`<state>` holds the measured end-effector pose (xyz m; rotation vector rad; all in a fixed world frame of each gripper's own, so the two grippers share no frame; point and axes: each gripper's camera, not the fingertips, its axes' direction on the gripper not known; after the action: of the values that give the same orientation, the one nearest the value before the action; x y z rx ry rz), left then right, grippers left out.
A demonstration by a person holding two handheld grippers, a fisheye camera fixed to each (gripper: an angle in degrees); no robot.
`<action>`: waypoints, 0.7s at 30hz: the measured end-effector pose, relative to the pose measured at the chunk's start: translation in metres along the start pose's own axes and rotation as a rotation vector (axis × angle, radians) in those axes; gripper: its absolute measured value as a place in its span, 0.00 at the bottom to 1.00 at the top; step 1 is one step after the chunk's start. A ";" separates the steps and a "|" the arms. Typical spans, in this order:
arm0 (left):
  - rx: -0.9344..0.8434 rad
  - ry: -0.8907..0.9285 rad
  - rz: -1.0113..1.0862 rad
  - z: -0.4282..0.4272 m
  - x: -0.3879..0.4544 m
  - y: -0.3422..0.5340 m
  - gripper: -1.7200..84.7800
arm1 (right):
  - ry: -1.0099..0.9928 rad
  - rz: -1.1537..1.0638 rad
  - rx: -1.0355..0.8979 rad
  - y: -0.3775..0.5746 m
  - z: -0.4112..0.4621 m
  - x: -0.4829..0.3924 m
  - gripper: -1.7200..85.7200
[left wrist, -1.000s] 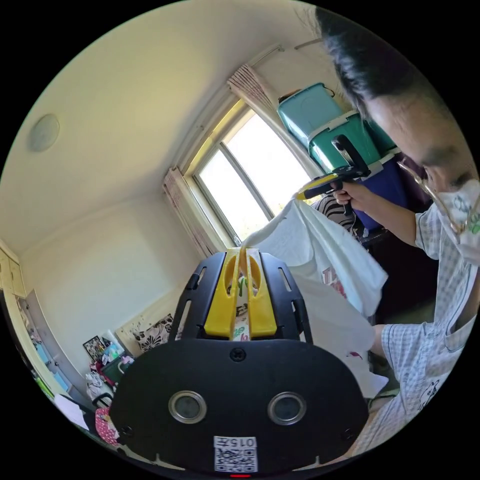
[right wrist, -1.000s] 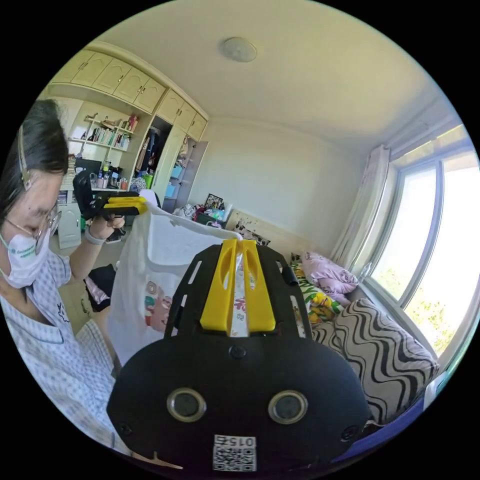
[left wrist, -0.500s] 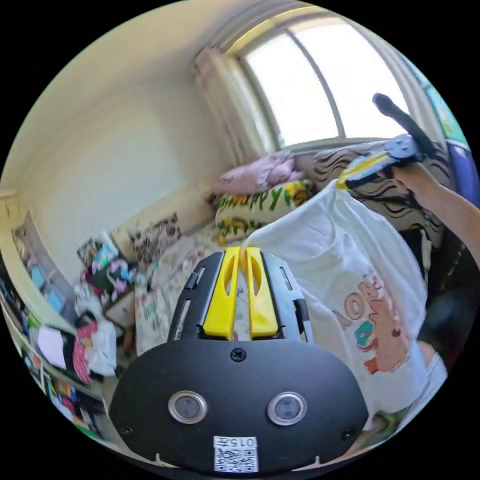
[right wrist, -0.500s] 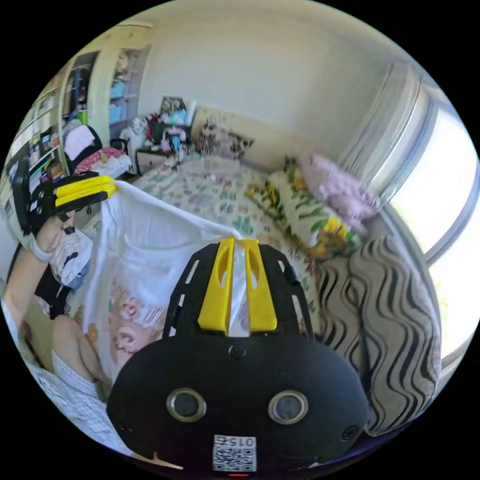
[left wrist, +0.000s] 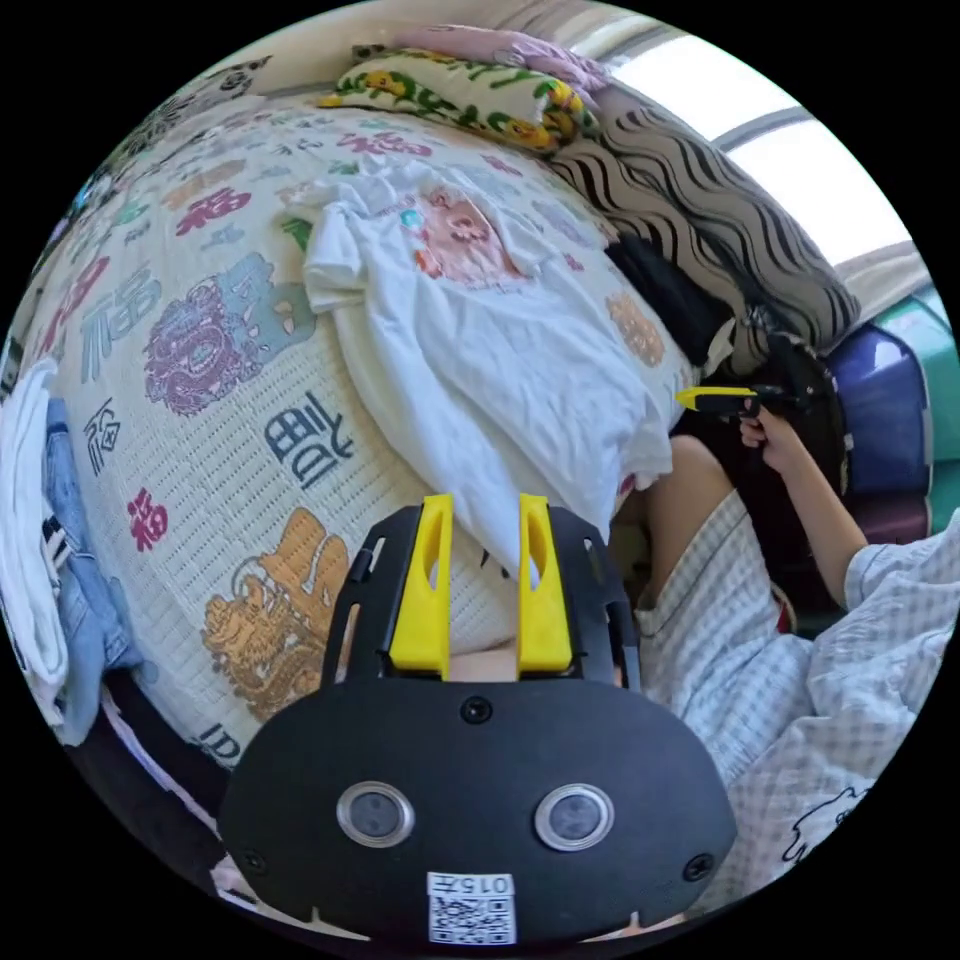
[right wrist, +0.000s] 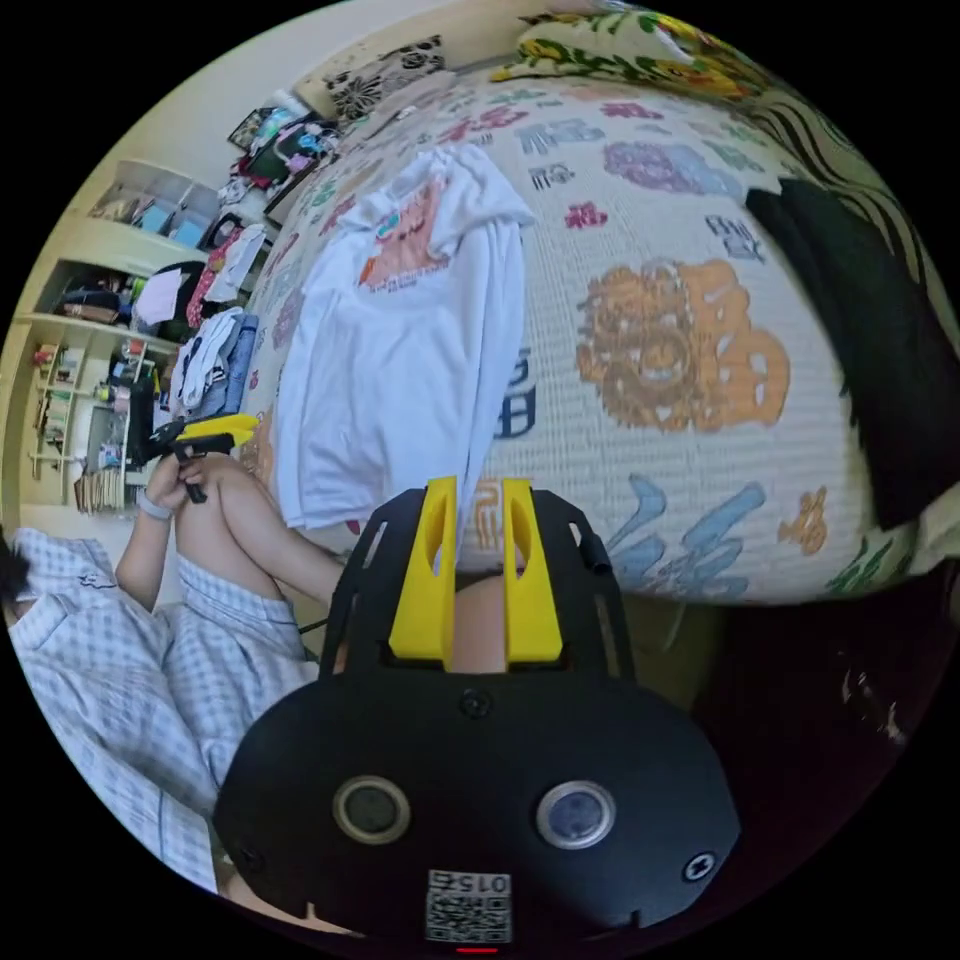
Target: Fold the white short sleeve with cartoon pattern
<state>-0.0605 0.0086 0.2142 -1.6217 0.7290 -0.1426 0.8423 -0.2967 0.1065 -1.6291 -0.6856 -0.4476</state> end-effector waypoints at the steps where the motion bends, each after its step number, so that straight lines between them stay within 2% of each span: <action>1: -0.006 -0.026 0.015 -0.002 0.004 -0.007 0.12 | -0.002 0.017 -0.036 -0.002 0.007 0.004 0.11; 2: -0.024 -0.048 0.029 -0.005 0.009 -0.024 0.11 | -0.002 0.023 -0.065 -0.006 0.011 0.006 0.11; 4: -0.142 0.034 0.074 -0.001 0.013 -0.054 0.11 | 0.008 0.022 -0.161 -0.024 0.028 0.011 0.12; 7: -0.268 -0.012 0.133 0.010 0.028 -0.089 0.14 | -0.045 0.069 -0.164 -0.046 0.040 0.023 0.13; 10: -0.390 -0.003 0.066 0.036 0.032 -0.103 0.18 | -0.008 0.093 -0.132 -0.058 0.035 0.035 0.12; 11: -0.391 0.013 0.034 0.044 0.035 -0.106 0.19 | -0.009 0.100 -0.120 -0.059 0.033 0.038 0.12; 13: -0.339 -0.121 0.003 0.042 0.041 -0.113 0.16 | -0.016 0.115 -0.080 -0.064 0.027 0.052 0.08; 15: -0.311 -0.172 0.018 0.034 0.048 -0.121 0.10 | -0.111 0.112 -0.041 -0.065 0.022 0.064 0.05; 16: -0.302 -0.161 0.022 0.030 0.049 -0.123 0.07 | -0.176 0.129 -0.014 -0.066 0.017 0.074 0.05; 18: -0.238 -0.026 -0.019 0.003 0.046 -0.127 0.02 | -0.235 0.150 0.049 -0.064 0.004 0.090 0.04; 21: -0.122 -0.058 -0.051 -0.047 0.048 -0.126 0.02 | -0.320 0.171 0.182 -0.056 -0.025 0.118 0.03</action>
<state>0.0011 -0.0554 0.3257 -1.7538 0.6625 -0.0884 0.8955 -0.2959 0.2281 -1.5844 -0.7917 0.0022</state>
